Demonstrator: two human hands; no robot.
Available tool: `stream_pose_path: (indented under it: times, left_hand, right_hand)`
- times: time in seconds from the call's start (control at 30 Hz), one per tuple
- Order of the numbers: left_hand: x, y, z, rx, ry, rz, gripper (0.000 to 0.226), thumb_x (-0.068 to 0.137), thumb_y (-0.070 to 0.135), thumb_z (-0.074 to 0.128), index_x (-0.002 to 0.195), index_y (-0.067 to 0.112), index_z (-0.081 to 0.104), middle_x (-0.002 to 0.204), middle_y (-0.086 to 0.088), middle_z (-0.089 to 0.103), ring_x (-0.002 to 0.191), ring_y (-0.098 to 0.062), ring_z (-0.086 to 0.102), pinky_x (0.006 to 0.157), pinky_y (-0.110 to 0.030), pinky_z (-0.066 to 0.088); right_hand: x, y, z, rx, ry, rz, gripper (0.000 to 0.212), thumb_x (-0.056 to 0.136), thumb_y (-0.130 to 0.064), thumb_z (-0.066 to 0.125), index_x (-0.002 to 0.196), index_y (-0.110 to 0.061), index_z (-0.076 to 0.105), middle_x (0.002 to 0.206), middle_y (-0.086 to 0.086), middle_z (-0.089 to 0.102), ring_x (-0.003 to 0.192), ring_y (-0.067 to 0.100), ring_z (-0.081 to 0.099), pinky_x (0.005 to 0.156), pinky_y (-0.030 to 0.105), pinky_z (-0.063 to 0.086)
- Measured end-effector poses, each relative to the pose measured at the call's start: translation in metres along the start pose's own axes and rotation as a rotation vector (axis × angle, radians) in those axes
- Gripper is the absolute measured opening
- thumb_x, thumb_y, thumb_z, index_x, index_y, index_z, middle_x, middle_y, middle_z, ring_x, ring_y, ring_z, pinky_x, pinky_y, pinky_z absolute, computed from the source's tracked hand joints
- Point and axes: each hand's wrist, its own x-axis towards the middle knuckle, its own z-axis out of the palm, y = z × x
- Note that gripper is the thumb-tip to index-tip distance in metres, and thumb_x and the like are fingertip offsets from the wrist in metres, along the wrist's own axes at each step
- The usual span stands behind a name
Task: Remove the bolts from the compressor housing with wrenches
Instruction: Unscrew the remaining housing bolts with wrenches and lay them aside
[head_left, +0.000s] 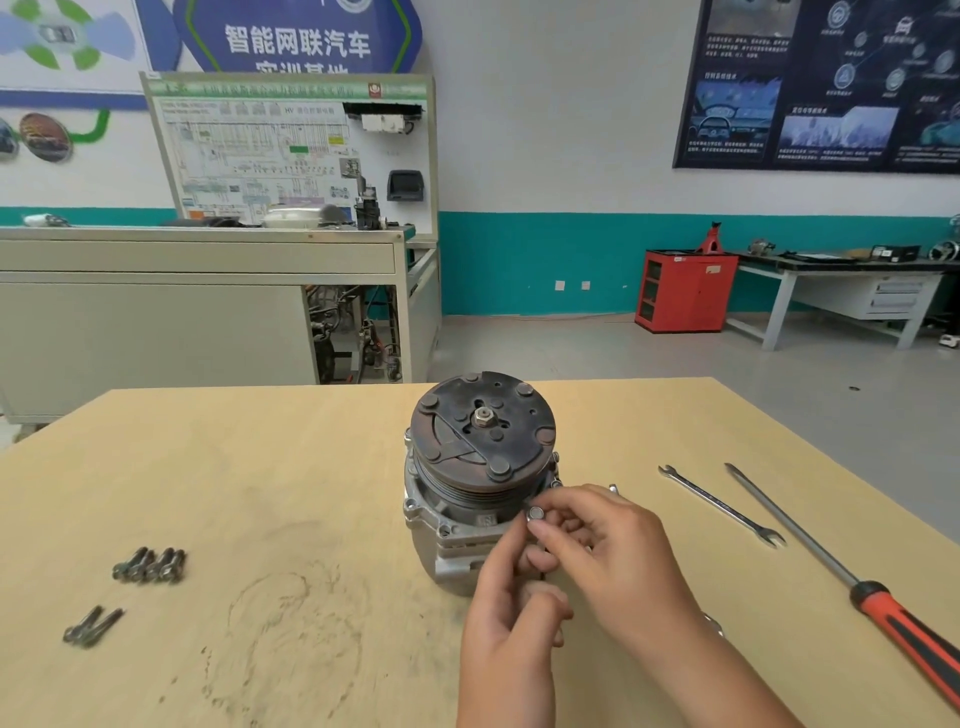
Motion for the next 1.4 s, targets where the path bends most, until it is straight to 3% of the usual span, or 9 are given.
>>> stream_pose_path:
  times: [0.43, 0.6, 0.73, 0.83, 0.93, 1.03, 1.17, 1.23, 1.4]
  left_hand:
    - [-0.002, -0.003, -0.008, 0.092, 0.01, 0.17, 0.066, 0.046, -0.006, 0.049, 0.107, 0.015, 0.061, 0.067, -0.002, 0.052, 0.043, -0.009, 0.043, 0.046, -0.015, 0.036]
    - [0.004, 0.004, -0.04, 0.683, -0.263, 0.844, 0.048, 0.064, 0.022, 0.061, 0.107, 0.043, 0.062, 0.076, 0.019, 0.048, 0.059, 0.005, 0.048, 0.056, -0.011, 0.041]
    - [0.005, 0.002, -0.023, 0.925, -0.474, 0.884, 0.033, 0.075, 0.029, 0.06, 0.105, 0.042, 0.058, 0.087, 0.02, 0.047, 0.075, 0.009, 0.051, 0.07, -0.004, 0.041]
    - [0.005, -0.002, -0.002, 1.081, -0.702, 0.503, 0.036, 0.088, 0.041, 0.057, 0.124, 0.045, 0.051, 0.106, 0.023, 0.042, 0.092, 0.009, 0.046, 0.087, -0.003, 0.032]
    - [0.011, -0.011, 0.006, 1.241, -0.666, 0.311, 0.055, 0.093, 0.047, 0.052, 0.143, 0.044, 0.028, 0.13, 0.019, 0.037, 0.115, 0.001, 0.044, 0.098, -0.012, 0.03]
    - [0.012, -0.009, 0.009, 1.243, -0.616, 0.219, 0.061, 0.089, 0.05, 0.057, 0.141, 0.048, 0.025, 0.118, 0.027, 0.041, 0.098, 0.009, 0.049, 0.086, -0.008, 0.036]
    - [0.004, -0.001, 0.004, 0.604, -0.571, 0.133, 0.042, 0.072, 0.035, 0.068, 0.113, 0.04, 0.059, 0.087, 0.007, 0.069, 0.066, -0.003, 0.063, 0.063, -0.016, 0.045]
    - [0.004, -0.002, 0.0, 0.304, -0.499, 0.187, 0.054, 0.065, 0.03, 0.069, 0.117, 0.022, 0.057, 0.082, -0.005, 0.071, 0.064, -0.016, 0.067, 0.056, -0.021, 0.046]
    - [0.007, 0.0, -0.024, 0.443, -0.279, 0.537, 0.06, 0.061, 0.028, 0.066, 0.12, 0.028, 0.062, 0.092, 0.008, 0.071, 0.074, -0.015, 0.069, 0.063, -0.018, 0.049]
  right_hand:
    - [-0.001, 0.015, -0.018, 0.09, -0.042, 0.106, 0.014, 0.081, -0.03, 0.066, 0.092, -0.03, 0.059, 0.085, -0.008, 0.062, 0.077, 0.001, 0.058, 0.063, 0.008, 0.041]
    - [0.008, 0.086, -0.063, -0.728, -0.305, 0.752, 0.042, 0.081, -0.065, 0.047, 0.099, -0.027, 0.046, 0.095, -0.011, 0.053, 0.086, 0.009, 0.055, 0.066, 0.026, 0.04]
    - [0.021, 0.131, -0.057, -0.839, -0.429, 0.75, 0.03, 0.084, -0.048, 0.051, 0.089, -0.018, 0.048, 0.085, -0.006, 0.055, 0.077, 0.015, 0.054, 0.058, 0.025, 0.037]
    - [0.027, 0.139, -0.055, -0.562, -0.428, 0.787, 0.02, 0.086, -0.025, 0.049, 0.07, -0.016, 0.043, 0.067, -0.001, 0.048, 0.057, 0.015, 0.046, 0.048, 0.025, 0.032]
    - [0.021, 0.117, -0.062, 0.271, -0.157, 0.923, 0.024, 0.088, -0.014, 0.045, 0.065, -0.015, 0.04, 0.046, -0.002, 0.035, 0.036, 0.011, 0.029, 0.037, 0.019, 0.025]
    - [0.005, 0.075, -0.064, 0.883, 0.171, 0.779, 0.025, 0.091, -0.012, 0.037, 0.066, -0.018, 0.035, 0.045, -0.006, 0.026, 0.034, 0.007, 0.02, 0.032, 0.016, 0.02]
    - [-0.021, 0.011, -0.052, 0.963, 0.532, 0.313, 0.023, 0.091, -0.032, 0.045, 0.07, -0.026, 0.052, 0.046, -0.008, 0.034, 0.032, 0.006, 0.029, 0.037, 0.011, 0.031]
    - [-0.029, -0.017, -0.039, 0.899, 0.611, 0.212, 0.028, 0.071, -0.056, 0.063, 0.073, -0.027, 0.066, 0.043, -0.009, 0.04, 0.03, 0.008, 0.041, 0.04, 0.014, 0.043]
    - [-0.054, -0.044, -0.014, 0.945, 0.435, 0.317, 0.051, 0.036, -0.061, 0.085, 0.063, -0.021, 0.068, 0.059, 0.006, 0.07, 0.067, 0.017, 0.072, 0.04, 0.026, 0.052]
